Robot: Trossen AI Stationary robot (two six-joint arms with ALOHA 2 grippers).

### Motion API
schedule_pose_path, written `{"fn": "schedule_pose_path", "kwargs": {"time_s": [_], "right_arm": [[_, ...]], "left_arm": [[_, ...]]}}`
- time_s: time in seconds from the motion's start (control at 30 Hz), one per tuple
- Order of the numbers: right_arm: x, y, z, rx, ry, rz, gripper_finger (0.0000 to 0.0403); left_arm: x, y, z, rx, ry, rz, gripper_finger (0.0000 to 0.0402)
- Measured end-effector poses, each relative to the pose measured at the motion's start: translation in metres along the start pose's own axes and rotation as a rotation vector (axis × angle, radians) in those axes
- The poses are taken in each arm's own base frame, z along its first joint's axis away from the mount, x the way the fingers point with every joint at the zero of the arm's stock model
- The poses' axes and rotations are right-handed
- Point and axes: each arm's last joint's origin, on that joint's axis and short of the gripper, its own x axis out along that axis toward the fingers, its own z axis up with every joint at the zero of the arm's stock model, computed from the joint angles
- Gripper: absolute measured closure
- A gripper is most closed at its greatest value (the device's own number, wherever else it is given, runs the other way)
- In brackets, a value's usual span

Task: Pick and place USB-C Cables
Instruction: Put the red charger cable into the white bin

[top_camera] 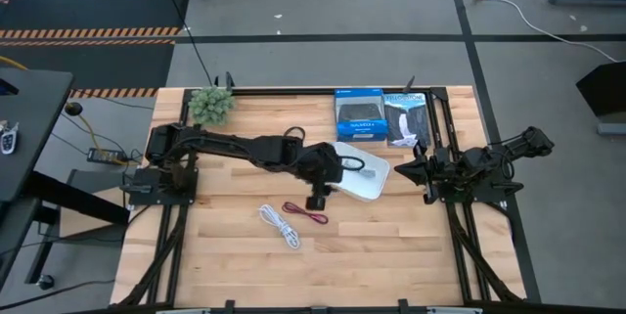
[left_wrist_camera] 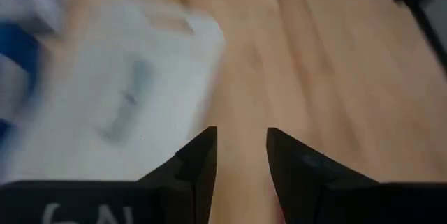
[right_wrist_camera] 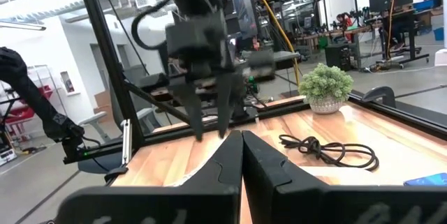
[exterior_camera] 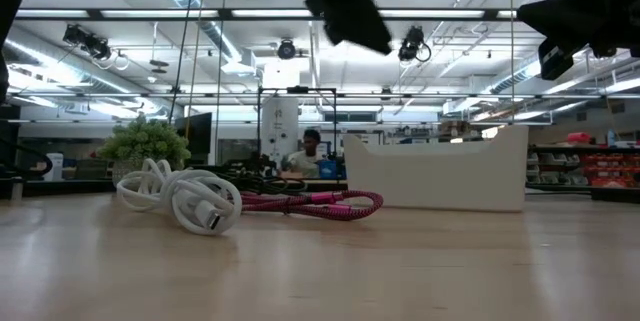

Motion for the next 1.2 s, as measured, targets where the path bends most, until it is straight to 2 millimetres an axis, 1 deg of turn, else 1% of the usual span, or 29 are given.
{"fn": "schedule_pose_path", "kwargs": {"time_s": [0.07,0.17,0.3,0.47,0.57,0.63,0.83,1.0,1.2], "right_arm": [[0.0,0.0,0.0,0.0,0.0,0.0,0.0389],[0.0,0.0,0.0,0.0,0.001,0.0,0.0389],[0.0,0.0,0.0,0.0,0.0,0.0,0.0389],[0.0,0.0,0.001,0.002,-0.005,0.0,0.0389],[0.0,0.0,0.001,0.004,-0.01,0.0,0.0389],[0.0,0.0,0.001,0.004,-0.009,0.0,0.0389],[0.001,0.0,0.002,0.008,-0.019,0.0,0.0389],[0.001,0.001,0.002,0.009,-0.022,-0.001,0.0389],[0.001,0.001,0.003,0.012,-0.03,0.0,0.0389]], "left_arm": [[0.002,-0.006,-0.007,-0.035,0.068,-0.05,0.0269],[0.007,-0.015,-0.017,-0.03,0.173,-0.047,0.0265],[0.015,-0.027,-0.026,0.003,0.264,-0.024,0.0241],[0.036,-0.032,-0.039,0.038,0.356,-0.036,0.0199],[0.048,-0.034,-0.047,0.065,0.414,-0.045,0.0188],[0.057,-0.033,-0.053,0.07,0.443,-0.047,0.0188],[0.071,-0.033,-0.062,0.084,0.488,-0.042,0.0209],[0.077,-0.037,-0.074,0.127,0.51,-0.055,0.0229],[0.08,-0.046,-0.085,0.151,0.544,-0.072,0.0244]]}}
